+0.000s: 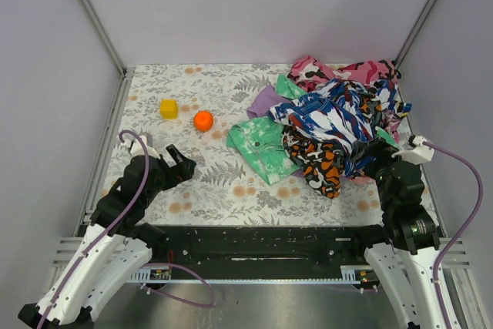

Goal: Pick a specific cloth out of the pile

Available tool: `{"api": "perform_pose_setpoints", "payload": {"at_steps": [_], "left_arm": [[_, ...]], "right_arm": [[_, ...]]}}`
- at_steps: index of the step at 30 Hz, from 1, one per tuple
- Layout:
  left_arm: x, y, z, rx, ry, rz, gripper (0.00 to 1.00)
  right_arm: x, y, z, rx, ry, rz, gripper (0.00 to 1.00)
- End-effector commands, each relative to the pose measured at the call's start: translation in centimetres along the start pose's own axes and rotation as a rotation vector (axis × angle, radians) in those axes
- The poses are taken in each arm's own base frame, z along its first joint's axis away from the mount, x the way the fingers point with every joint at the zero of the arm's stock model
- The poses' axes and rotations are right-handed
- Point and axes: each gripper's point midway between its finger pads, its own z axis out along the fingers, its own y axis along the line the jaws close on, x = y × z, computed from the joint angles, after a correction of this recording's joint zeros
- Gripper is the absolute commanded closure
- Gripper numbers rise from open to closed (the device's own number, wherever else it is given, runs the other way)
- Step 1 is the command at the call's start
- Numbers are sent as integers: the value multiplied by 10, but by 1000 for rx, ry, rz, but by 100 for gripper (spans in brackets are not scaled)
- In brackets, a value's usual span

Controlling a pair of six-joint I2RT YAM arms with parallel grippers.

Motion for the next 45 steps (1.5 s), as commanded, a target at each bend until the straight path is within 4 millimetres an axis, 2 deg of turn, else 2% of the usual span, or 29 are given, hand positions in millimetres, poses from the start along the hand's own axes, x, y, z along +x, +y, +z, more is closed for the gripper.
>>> {"api": "perform_pose_setpoints", "payload": {"at_steps": [1, 8, 11, 14, 18, 21, 22, 23, 27, 28, 30, 32, 35, 37, 40, 43, 45], "left_arm": [[-8, -2, 1, -6, -38, -24, 1], [-10, -4, 3, 7, -46, -28, 1], [-4, -10, 8, 40, -28, -27, 1], [-3, -12, 12, 47, -18, -7, 1], [-2, -10, 17, 34, -15, -2, 1], [3, -10, 20, 36, 3, 5, 1], [2, -11, 19, 39, 4, 11, 1], [2, -10, 20, 31, 4, 15, 1], [1, -3, 21, -2, -10, 10, 1], [2, -2, 22, -5, -9, 9, 1], [1, -1, 22, -13, -9, 10, 1], [-1, -1, 22, -19, -14, 13, 1], [-1, 2, 25, -35, -15, 14, 1], [3, 3, 27, -44, -1, 16, 1], [5, 3, 28, -47, 17, 21, 1], [3, 4, 28, -57, 9, 20, 1], [3, 6, 27, -66, 7, 16, 1]], "right_arm": [[-8, 9, -2, -45, -33, 17, 1], [-10, 27, -4, -150, -33, -15, 1], [-10, 50, -9, -268, -8, -48, 0], [-14, 66, -5, -309, 49, -101, 1], [-5, 112, 6, -469, 218, -139, 1], [19, 137, 26, -466, 330, -221, 1], [36, 148, 29, -458, 356, -302, 1], [43, 151, 36, -396, 331, -385, 1], [107, 193, 43, -457, 453, -613, 1], [120, 198, 45, -472, 484, -655, 1], [158, 202, 48, -477, 549, -781, 0], [191, 197, 51, -463, 587, -928, 1], [231, 180, 63, -411, 623, -1142, 1], [253, 170, 70, -381, 678, -1197, 0], [266, 148, 88, -245, 688, -1306, 1], [260, 129, 105, -82, 639, -1406, 1], [253, 123, 111, -1, 603, -1430, 12]]}}
